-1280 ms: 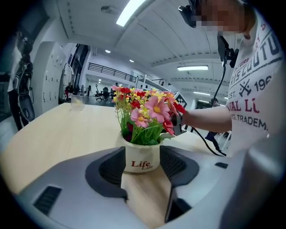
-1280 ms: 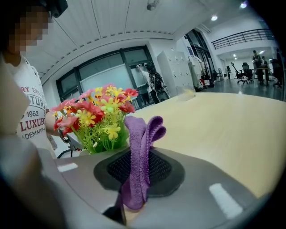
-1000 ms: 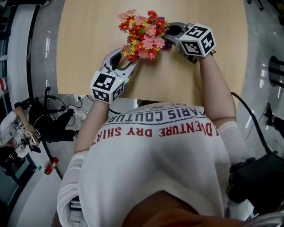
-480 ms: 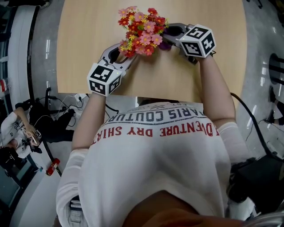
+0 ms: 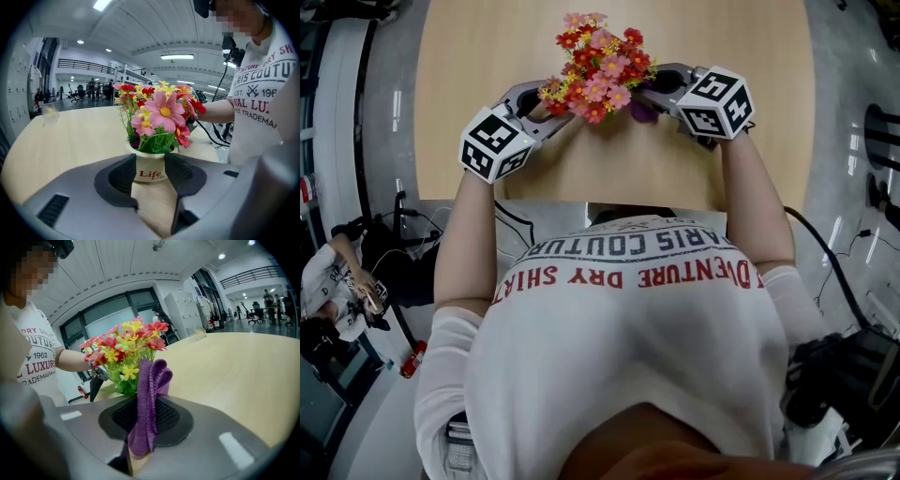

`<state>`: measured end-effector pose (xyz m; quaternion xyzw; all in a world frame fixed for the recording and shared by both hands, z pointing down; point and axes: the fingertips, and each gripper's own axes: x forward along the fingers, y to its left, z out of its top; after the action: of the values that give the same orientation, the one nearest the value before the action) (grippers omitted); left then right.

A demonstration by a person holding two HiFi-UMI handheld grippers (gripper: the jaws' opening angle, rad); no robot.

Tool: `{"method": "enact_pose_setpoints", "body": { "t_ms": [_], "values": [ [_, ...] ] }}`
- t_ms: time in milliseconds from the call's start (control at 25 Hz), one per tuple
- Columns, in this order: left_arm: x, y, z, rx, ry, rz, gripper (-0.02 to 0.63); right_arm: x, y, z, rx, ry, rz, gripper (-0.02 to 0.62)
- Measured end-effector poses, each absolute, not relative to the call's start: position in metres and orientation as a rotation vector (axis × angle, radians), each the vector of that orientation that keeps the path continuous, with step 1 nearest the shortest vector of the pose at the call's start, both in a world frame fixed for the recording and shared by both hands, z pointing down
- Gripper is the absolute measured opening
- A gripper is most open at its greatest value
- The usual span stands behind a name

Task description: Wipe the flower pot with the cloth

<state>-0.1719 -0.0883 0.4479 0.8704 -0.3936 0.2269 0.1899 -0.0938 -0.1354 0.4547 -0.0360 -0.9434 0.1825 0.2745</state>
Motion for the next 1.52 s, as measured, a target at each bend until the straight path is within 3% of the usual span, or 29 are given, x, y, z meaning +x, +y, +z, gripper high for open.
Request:
{"method": "enact_pose_setpoints", "body": {
  "t_ms": [840,1520],
  "values": [
    [-0.174,-0.083,0.452,2.489,-0.944,0.739,0.193,-0.102,-0.143,0.425,-0.151,-2.611,0.597,0.066],
    [-0.174,-0.083,0.46,2.455,-0.953,0.671,0.193,-0.114,-0.161,0.463,-0.128,-2.473,0.556,0.066]
  ]
}}
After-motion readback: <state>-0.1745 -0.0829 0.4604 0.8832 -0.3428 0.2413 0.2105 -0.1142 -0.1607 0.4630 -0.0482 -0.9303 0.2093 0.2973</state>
